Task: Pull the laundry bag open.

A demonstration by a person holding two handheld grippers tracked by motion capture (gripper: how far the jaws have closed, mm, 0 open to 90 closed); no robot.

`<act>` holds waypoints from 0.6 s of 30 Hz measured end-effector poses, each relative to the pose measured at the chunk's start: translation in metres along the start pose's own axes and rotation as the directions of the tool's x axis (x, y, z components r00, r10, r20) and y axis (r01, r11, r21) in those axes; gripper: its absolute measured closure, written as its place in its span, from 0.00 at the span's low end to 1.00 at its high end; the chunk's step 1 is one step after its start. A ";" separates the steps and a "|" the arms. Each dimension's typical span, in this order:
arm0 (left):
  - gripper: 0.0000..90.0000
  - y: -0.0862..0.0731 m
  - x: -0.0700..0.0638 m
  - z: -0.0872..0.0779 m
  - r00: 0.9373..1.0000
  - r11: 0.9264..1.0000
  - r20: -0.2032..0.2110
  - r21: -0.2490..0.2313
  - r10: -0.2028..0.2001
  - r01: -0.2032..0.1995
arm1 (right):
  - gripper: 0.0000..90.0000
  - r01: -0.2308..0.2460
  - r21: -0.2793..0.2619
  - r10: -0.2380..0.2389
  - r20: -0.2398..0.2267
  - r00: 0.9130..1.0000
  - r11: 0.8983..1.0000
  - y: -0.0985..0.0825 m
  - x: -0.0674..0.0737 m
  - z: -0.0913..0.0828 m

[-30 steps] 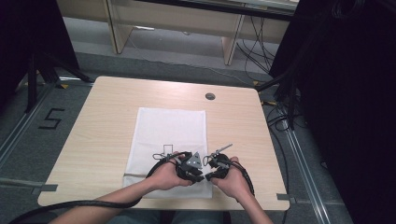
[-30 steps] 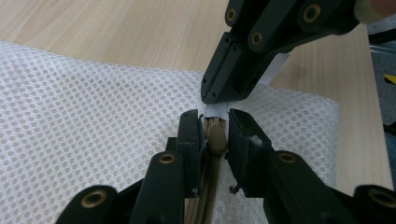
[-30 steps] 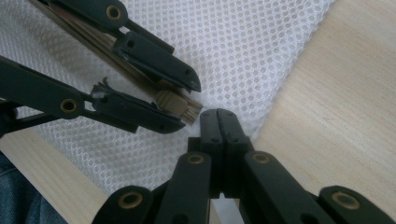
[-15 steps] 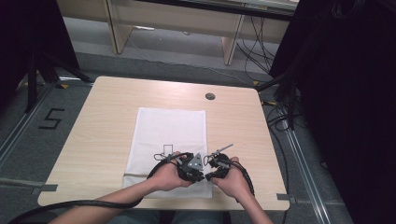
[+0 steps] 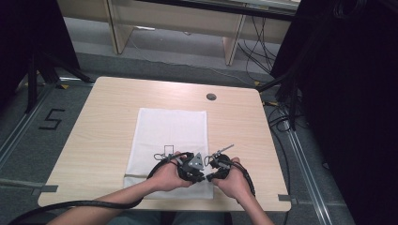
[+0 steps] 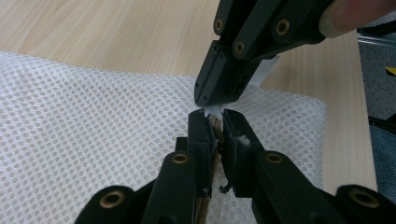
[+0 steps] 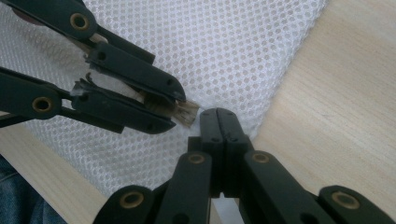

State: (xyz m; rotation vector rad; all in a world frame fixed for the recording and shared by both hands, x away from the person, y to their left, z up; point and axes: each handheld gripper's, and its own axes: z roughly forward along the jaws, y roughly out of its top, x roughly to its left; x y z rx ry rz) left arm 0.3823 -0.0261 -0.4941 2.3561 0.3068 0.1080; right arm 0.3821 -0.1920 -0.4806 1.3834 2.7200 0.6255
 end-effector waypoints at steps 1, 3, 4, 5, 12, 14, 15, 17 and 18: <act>0.91 0.000 0.000 0.000 1.000 1.000 -0.002 -0.001 0.002 -0.002 | 1.00 -0.015 0.008 0.015 0.001 1.000 1.000 0.000 0.001 -0.001; 0.91 -0.001 -0.001 -0.001 1.000 1.000 -0.004 -0.002 0.007 -0.007 | 1.00 -0.010 0.007 0.010 -0.003 1.000 1.000 0.000 -0.001 0.000; 0.91 -0.001 -0.001 -0.001 1.000 1.000 -0.004 -0.001 0.008 -0.008 | 1.00 -0.011 0.006 0.011 -0.005 1.000 1.000 0.000 -0.001 0.000; 0.91 -0.001 -0.001 -0.001 1.000 1.000 -0.004 -0.001 0.008 -0.008 | 1.00 -0.011 0.006 0.011 -0.005 1.000 1.000 0.000 -0.001 0.000; 0.91 -0.001 -0.002 -0.001 1.000 1.000 -0.001 -0.003 0.008 -0.008 | 1.00 -0.008 0.005 0.008 0.006 1.000 1.000 0.000 0.001 0.000; 0.91 -0.001 -0.003 -0.001 1.000 1.000 -0.005 -0.003 0.007 -0.007 | 1.00 -0.002 0.004 0.002 0.002 1.000 1.000 0.000 0.000 0.000; 0.91 -0.001 -0.003 -0.002 1.000 1.000 -0.005 -0.002 0.008 -0.008 | 1.00 -0.017 0.009 0.017 0.004 1.000 1.000 0.000 0.001 0.000; 0.91 0.000 -0.003 -0.002 1.000 1.000 -0.003 -0.006 0.003 -0.003 | 1.00 -0.002 0.003 0.002 0.004 1.000 1.000 0.000 0.000 0.000; 0.91 0.000 -0.002 -0.002 1.000 1.000 0.000 -0.005 0.010 -0.010 | 1.00 0.000 0.004 0.000 0.004 1.000 1.000 0.000 0.000 0.000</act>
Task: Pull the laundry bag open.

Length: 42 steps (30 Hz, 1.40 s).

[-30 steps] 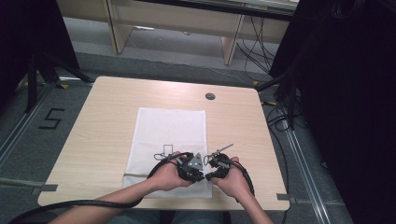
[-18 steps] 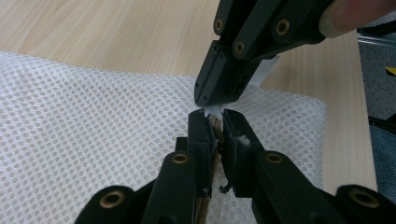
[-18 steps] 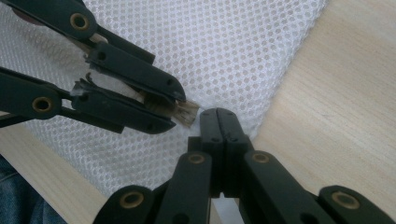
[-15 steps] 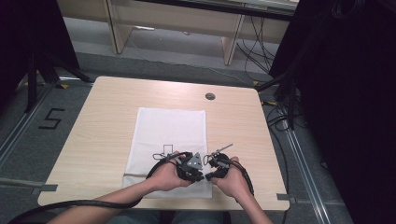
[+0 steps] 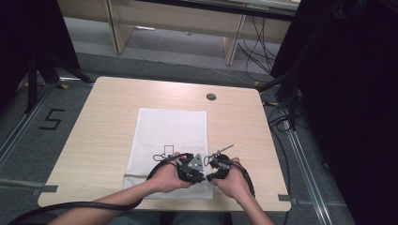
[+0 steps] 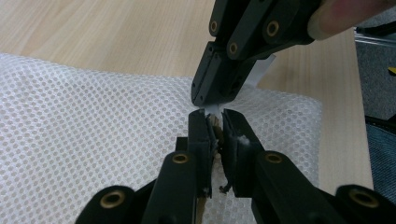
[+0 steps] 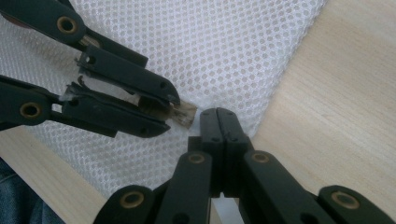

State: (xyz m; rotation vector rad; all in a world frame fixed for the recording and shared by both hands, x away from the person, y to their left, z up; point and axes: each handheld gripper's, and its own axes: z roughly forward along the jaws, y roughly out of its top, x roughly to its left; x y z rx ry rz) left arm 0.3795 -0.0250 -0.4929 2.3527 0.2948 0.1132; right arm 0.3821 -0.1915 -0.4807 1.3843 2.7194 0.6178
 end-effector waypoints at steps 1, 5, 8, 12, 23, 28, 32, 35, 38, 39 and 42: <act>0.91 0.000 0.001 0.000 1.000 1.000 0.003 -0.002 0.001 -0.001 | 1.00 -0.008 0.003 0.008 0.003 1.000 1.000 0.000 0.001 0.000; 0.91 -0.002 0.006 0.000 0.999 1.000 0.031 -0.013 -0.016 0.016 | 1.00 0.011 -0.004 -0.011 -0.006 1.000 1.000 -0.001 -0.001 0.000; 0.91 -0.004 0.008 -0.004 0.999 1.000 0.034 -0.016 -0.027 0.027 | 1.00 -0.006 0.000 0.006 -0.003 1.000 1.000 -0.001 0.000 0.000; 0.91 -0.007 0.006 -0.007 0.999 0.999 0.032 -0.021 -0.027 0.028 | 1.00 0.002 0.003 -0.002 0.005 1.000 1.000 0.000 0.001 0.000; 0.91 -0.011 0.007 -0.016 1.000 1.000 0.020 -0.014 0.001 -0.001 | 1.00 0.004 0.008 -0.004 0.007 1.000 1.000 0.000 0.001 0.000; 0.91 -0.013 0.006 -0.018 1.000 1.000 0.015 -0.020 -0.001 0.001 | 1.00 0.001 0.007 -0.001 0.009 1.000 1.000 0.000 0.001 0.000; 0.91 -0.014 0.007 -0.021 1.000 1.000 0.015 -0.025 -0.009 0.010 | 1.00 0.003 0.006 -0.003 0.006 1.000 1.000 0.000 0.001 0.000; 0.91 -0.015 0.008 -0.022 1.000 0.999 0.017 -0.036 -0.018 0.018 | 1.00 0.001 0.006 -0.001 0.007 1.000 1.000 0.000 0.001 0.000; 0.91 -0.016 0.008 -0.021 0.999 0.999 0.022 -0.041 -0.035 0.036 | 1.00 0.000 0.005 -0.001 0.008 1.000 1.000 0.000 0.001 0.000; 0.91 -0.017 0.008 -0.021 0.999 0.998 0.023 -0.042 -0.036 0.037 | 1.00 0.003 0.006 -0.003 0.005 1.000 1.000 0.000 0.001 0.000; 0.91 -0.016 0.006 -0.022 0.999 0.999 0.016 -0.044 -0.031 0.032 | 1.00 0.003 0.006 -0.003 0.006 1.000 1.000 0.000 0.001 0.000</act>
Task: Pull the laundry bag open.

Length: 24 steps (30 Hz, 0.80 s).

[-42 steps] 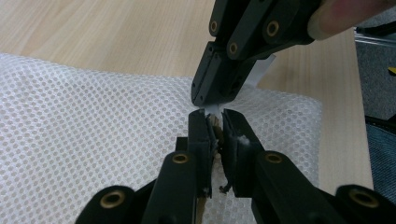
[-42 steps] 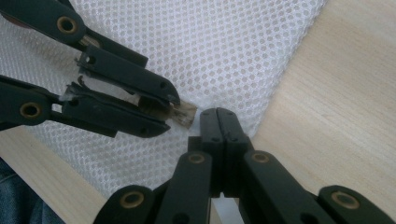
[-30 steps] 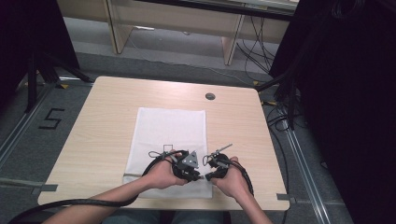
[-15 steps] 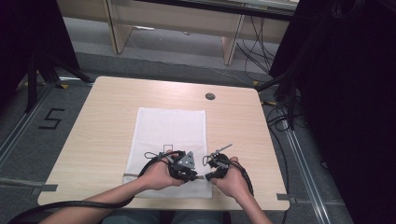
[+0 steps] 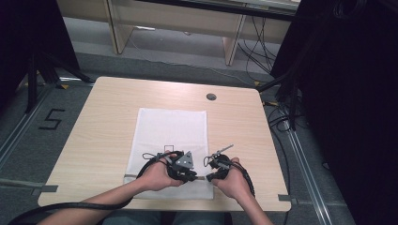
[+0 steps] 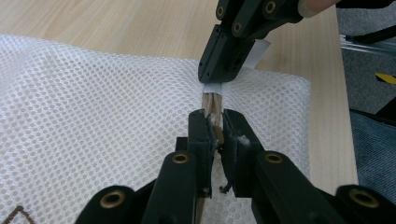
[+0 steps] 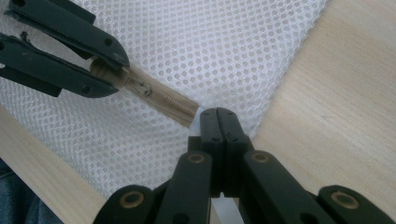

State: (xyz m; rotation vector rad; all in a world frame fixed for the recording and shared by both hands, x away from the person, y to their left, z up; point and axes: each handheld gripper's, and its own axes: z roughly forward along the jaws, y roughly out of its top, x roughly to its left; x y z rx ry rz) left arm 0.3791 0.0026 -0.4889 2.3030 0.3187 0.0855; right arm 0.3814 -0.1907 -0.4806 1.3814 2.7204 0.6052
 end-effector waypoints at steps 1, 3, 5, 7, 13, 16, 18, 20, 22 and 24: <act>0.91 0.000 0.000 0.000 1.000 1.000 -0.001 0.000 0.002 -0.002 | 1.00 -0.002 0.000 0.002 0.003 1.000 1.000 0.000 0.000 0.000; 0.91 0.001 0.000 -0.001 1.000 1.000 -0.001 0.004 0.022 -0.022 | 1.00 0.002 -0.001 -0.002 0.002 1.000 1.000 0.000 0.000 0.000; 0.91 0.000 0.001 -0.003 1.000 1.000 -0.001 0.011 0.024 -0.024 | 1.00 0.014 -0.009 -0.014 -0.002 1.000 1.000 0.000 -0.001 0.000; 0.91 -0.001 0.000 -0.004 1.000 1.000 -0.006 0.006 0.016 -0.016 | 1.00 0.014 -0.009 -0.014 -0.002 1.000 1.000 0.000 -0.001 0.000; 0.91 -0.001 0.000 -0.005 1.000 1.000 -0.006 0.005 0.014 -0.014 | 1.00 -0.016 0.006 0.016 0.003 1.000 1.000 0.000 0.002 0.000; 0.91 -0.002 -0.001 -0.004 1.000 1.000 -0.007 -0.006 0.007 -0.007 | 1.00 -0.003 0.007 0.003 0.014 1.000 1.000 0.000 0.003 -0.001; 0.91 -0.003 -0.001 -0.004 1.000 1.000 -0.006 -0.008 0.010 -0.010 | 1.00 0.002 0.006 -0.002 0.014 1.000 1.000 0.000 0.003 -0.001; 0.91 -0.003 -0.001 -0.005 1.000 1.000 -0.012 -0.004 0.013 -0.013 | 1.00 0.002 0.006 -0.002 0.014 1.000 1.000 0.000 0.003 -0.001; 0.91 -0.003 0.000 -0.007 1.000 1.000 -0.010 -0.001 0.015 -0.015 | 1.00 -0.001 0.007 0.001 0.013 1.000 1.000 0.000 0.003 -0.001; 0.91 -0.004 0.001 -0.009 1.000 1.000 -0.009 0.004 0.018 -0.018 | 1.00 -0.003 0.006 0.002 0.011 1.000 1.000 0.000 0.003 -0.001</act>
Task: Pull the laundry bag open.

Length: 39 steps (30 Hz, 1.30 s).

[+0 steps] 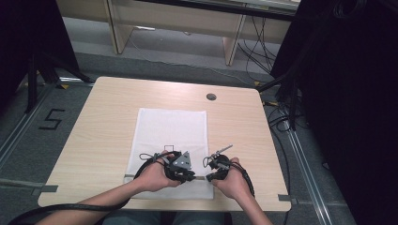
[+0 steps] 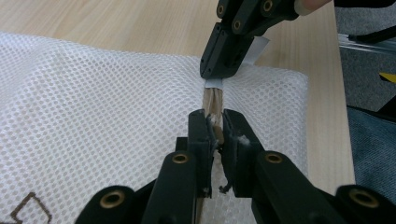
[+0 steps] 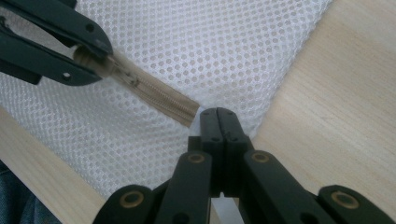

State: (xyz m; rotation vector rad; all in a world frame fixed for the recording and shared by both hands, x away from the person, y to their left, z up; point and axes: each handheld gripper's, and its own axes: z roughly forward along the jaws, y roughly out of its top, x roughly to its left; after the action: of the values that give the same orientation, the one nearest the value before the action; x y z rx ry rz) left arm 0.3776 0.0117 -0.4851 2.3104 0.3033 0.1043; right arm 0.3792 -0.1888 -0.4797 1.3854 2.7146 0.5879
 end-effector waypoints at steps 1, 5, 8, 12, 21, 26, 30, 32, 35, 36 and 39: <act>0.91 0.000 0.000 0.000 1.000 1.000 -0.004 -0.006 -0.008 0.008 | 1.00 0.009 -0.004 -0.009 0.000 1.000 1.000 0.000 -0.001 0.000; 0.91 -0.002 0.000 -0.001 1.000 1.000 -0.003 -0.010 -0.011 0.011 | 1.00 0.001 0.000 -0.001 -0.004 1.000 1.000 0.000 -0.001 0.000; 0.91 -0.002 0.001 -0.002 1.000 1.000 -0.001 -0.008 -0.007 0.007 | 1.00 0.003 0.000 -0.003 0.001 1.000 1.000 0.000 -0.001 0.000; 0.91 -0.001 0.001 -0.002 1.000 1.000 0.000 -0.008 0.001 -0.001 | 1.00 0.002 -0.001 -0.002 -0.002 1.000 1.000 0.000 -0.001 0.000; 0.91 -0.004 0.001 -0.006 1.000 1.000 -0.005 -0.018 -0.017 0.016 | 1.00 -0.003 -0.002 0.003 -0.002 1.000 1.000 0.000 -0.001 0.000; 0.91 -0.004 0.000 -0.007 1.000 1.000 -0.009 -0.014 -0.008 0.008 | 1.00 -0.001 -0.001 0.001 -0.001 1.000 1.000 0.000 -0.001 0.000; 0.91 -0.005 0.001 -0.010 1.000 1.000 -0.009 -0.013 -0.007 0.007 | 1.00 -0.021 0.007 0.021 -0.001 1.000 1.000 0.000 0.000 0.000; 0.91 -0.005 0.001 -0.010 1.000 1.000 -0.011 -0.012 -0.010 0.009 | 1.00 -0.018 0.006 0.018 0.001 1.000 1.000 0.000 0.000 0.000; 0.91 -0.005 0.001 -0.011 1.000 1.000 -0.014 -0.009 -0.002 0.002 | 1.00 -0.018 0.005 0.018 0.001 1.000 1.000 0.000 0.000 0.000; 0.91 -0.006 0.001 -0.011 1.000 1.000 -0.012 -0.012 -0.006 0.006 | 1.00 -0.019 0.004 0.019 0.001 1.000 1.000 0.000 0.000 0.000; 0.91 -0.005 0.000 -0.011 1.000 1.000 -0.011 -0.021 -0.014 0.014 | 1.00 -0.017 0.003 0.017 0.003 1.000 1.000 0.000 -0.001 0.000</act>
State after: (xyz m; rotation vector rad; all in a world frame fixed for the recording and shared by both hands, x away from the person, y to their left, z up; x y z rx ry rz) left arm 0.3749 0.0228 -0.4818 2.2872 0.3229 0.1133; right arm 0.3794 -0.1894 -0.4793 1.4098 2.7056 0.5822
